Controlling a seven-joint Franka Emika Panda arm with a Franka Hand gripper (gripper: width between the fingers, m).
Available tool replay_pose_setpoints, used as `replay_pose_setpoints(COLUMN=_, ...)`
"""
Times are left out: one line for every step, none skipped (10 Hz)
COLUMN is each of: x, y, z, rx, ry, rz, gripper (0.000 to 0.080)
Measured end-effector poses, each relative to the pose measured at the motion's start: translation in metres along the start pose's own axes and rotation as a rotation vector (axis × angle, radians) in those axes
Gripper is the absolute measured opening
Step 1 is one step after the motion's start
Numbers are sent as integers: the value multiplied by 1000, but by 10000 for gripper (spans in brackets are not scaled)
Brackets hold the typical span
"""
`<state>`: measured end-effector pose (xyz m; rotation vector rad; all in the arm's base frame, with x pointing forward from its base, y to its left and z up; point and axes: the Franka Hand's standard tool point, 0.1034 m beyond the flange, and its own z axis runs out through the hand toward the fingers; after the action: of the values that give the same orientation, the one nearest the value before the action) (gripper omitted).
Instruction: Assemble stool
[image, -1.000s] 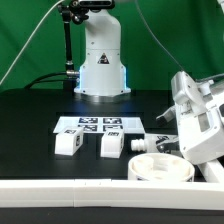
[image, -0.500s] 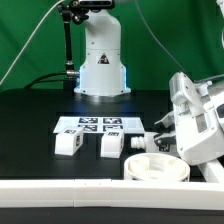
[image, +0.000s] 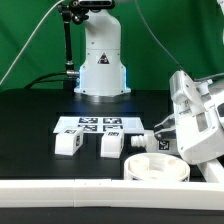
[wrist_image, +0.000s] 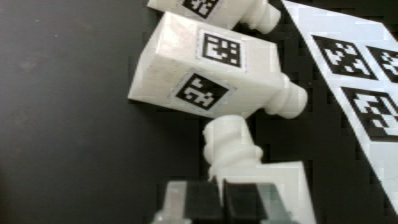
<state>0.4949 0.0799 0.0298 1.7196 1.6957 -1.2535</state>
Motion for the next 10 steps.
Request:
replay_pose_setpoints(x=0, y=0, z=0, rx=0, ry=0, rz=0, gripper=6)
replay_pose_setpoints(x=0, y=0, z=0, rx=0, ry=0, rz=0, gripper=9)
replay_pose_setpoints(x=0, y=0, z=0, rx=0, ry=0, rz=0, gripper=9)
replay_pose_setpoints(x=0, y=0, z=0, rx=0, ry=0, rz=0, gripper=9)
replay_pose_setpoints(x=0, y=0, z=0, rx=0, ry=1, rz=-1, gripper=139)
replay_pose_setpoints(x=0, y=0, z=0, rx=-2, ry=3, rz=5, gripper=139)
replay_pose_setpoints(x=-3, y=-1, z=-1, rx=-11, ry=13, rz=29, gripper=289)
replay_pose_setpoints(x=-7, y=-4, z=-2, rx=-21, ry=26, rz=47, gripper=458)
replay_pose_setpoints(x=-8, y=-6, z=-1, rx=-10, ry=21, rz=38, gripper=458)
replay_pose_setpoints(x=-7, y=-6, z=1, rx=-1, ry=19, rz=35, gripper=582)
